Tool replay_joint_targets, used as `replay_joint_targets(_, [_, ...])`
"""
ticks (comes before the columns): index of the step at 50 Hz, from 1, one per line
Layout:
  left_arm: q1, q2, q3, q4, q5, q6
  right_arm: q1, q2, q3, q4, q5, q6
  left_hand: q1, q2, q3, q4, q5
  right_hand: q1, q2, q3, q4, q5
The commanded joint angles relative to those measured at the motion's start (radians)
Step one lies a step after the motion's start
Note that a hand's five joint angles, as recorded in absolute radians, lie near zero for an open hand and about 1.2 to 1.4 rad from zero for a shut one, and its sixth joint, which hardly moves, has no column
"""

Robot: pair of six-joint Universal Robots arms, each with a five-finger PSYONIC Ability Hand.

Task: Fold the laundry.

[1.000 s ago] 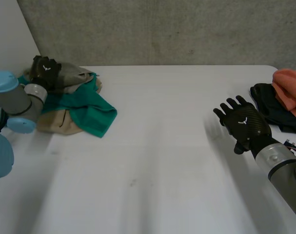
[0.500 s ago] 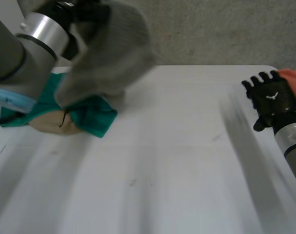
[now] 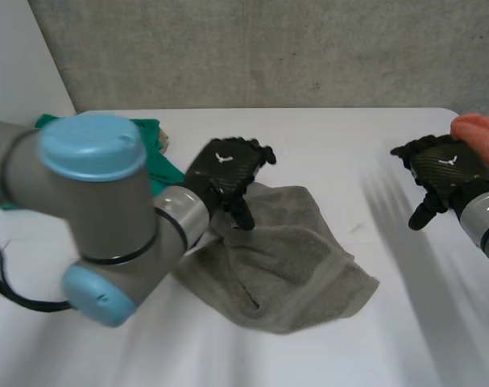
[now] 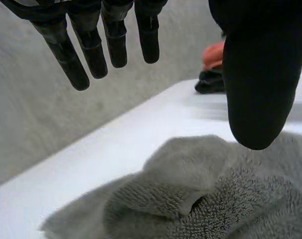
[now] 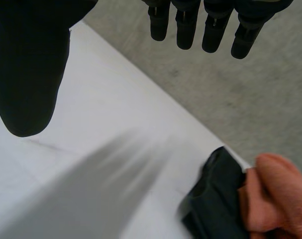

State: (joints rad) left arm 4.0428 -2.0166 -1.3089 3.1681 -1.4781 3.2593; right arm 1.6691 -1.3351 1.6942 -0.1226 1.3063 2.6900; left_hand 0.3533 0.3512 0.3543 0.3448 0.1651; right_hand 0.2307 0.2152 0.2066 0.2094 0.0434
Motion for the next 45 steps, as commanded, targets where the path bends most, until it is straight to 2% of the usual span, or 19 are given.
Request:
replay_joint_targets(1, [0.002,0.199,-0.177,0.059,-0.034,-0.006,0.001,0.120,-0.181,0.248,-0.028,0.011,0.004,0.006,0.003,0.013,0.018,-0.056,-0.041,-0.032,-0.035,-0.043])
replay_joint_targets(5, [-0.033,0.223,-0.242,0.066,-0.042,-0.007,0.004,0.230,-0.321,0.359,-0.094,0.010,0.013,0.015,0.012,0.021,0.026,-0.056,-0.041,-0.032,-0.035,-0.043])
replay_joint_targets(6, [-0.050,0.220,-0.250,0.069,-0.044,-0.006,0.017,0.278,-0.373,0.382,-0.142,0.001,0.013,0.015,0.012,0.021,0.026,-0.056,-0.041,-0.032,-0.035,-0.043])
replay_joint_targets(11, [-0.163,0.099,-0.256,0.150,-0.106,0.013,0.086,0.372,-0.468,0.373,-0.238,-0.004,0.066,0.068,0.065,0.074,0.079,-0.056,-0.041,-0.032,-0.035,-0.043])
replay_joint_targets(18, [-0.249,-0.072,-0.250,0.239,-0.229,0.140,0.176,0.476,-0.521,0.232,-0.259,-0.006,0.098,0.100,0.097,0.106,0.112,0.019,0.034,0.043,0.040,0.031])
replay_joint_targets(24, [-0.294,-0.155,-0.248,0.273,-0.229,0.258,0.213,0.542,-0.534,0.094,-0.251,0.001,0.095,0.097,0.094,0.104,0.109,0.060,0.075,0.084,0.081,0.072])
replay_joint_targets(26, [-0.303,-0.171,-0.242,0.273,-0.228,0.289,0.222,0.562,-0.545,0.081,-0.251,0.001,0.113,0.115,0.111,0.121,0.126,0.171,0.186,0.195,0.192,0.183])
replay_joint_targets(28, [-0.304,-0.185,-0.231,0.274,-0.226,0.304,0.228,0.574,-0.553,0.075,-0.246,0.001,0.148,0.150,0.147,0.156,0.161,0.399,0.414,0.423,0.420,0.412])
replay_joint_targets(29, [-0.304,-0.194,-0.222,0.274,-0.225,0.310,0.228,0.583,-0.559,0.072,-0.243,0.002,0.177,0.179,0.176,0.185,0.191,0.758,0.773,0.782,0.779,0.771])
replay_joint_targets(31, [-0.301,-0.229,-0.187,0.273,-0.225,0.318,0.228,0.590,-0.565,0.072,-0.246,0.002,0.344,0.346,0.343,0.352,0.358,1.016,1.031,1.040,1.037,1.029])
replay_joint_targets(33, [-0.298,-0.251,-0.164,0.267,-0.225,0.321,0.230,0.593,-0.567,0.072,-0.246,-0.001,0.532,0.534,0.530,0.540,0.545,1.165,1.180,1.189,1.186,1.178])
replay_joint_targets(34, [-0.295,-0.261,-0.149,0.262,-0.225,0.321,0.230,0.593,-0.567,0.072,-0.245,-0.001,0.756,0.758,0.755,0.765,0.770,1.166,1.181,1.190,1.187,1.178])
replay_joint_targets(36, [-0.294,-0.263,-0.144,0.260,-0.226,0.322,0.228,0.591,-0.567,0.072,-0.243,0.001,1.042,1.044,1.040,1.050,1.055,1.166,1.181,1.190,1.187,1.178])
replay_joint_targets(40, [-0.294,-0.235,-0.164,0.277,-0.232,0.324,0.227,0.585,-0.565,0.077,-0.242,-0.001,1.043,1.045,1.042,1.051,1.057,1.166,1.181,1.190,1.187,1.178])
replay_joint_targets(45, [-0.274,-0.020,-0.210,0.326,-0.238,0.324,0.218,0.547,-0.568,0.080,-0.194,0.001,1.043,1.045,1.042,1.051,1.057,1.166,1.181,1.190,1.187,1.178])
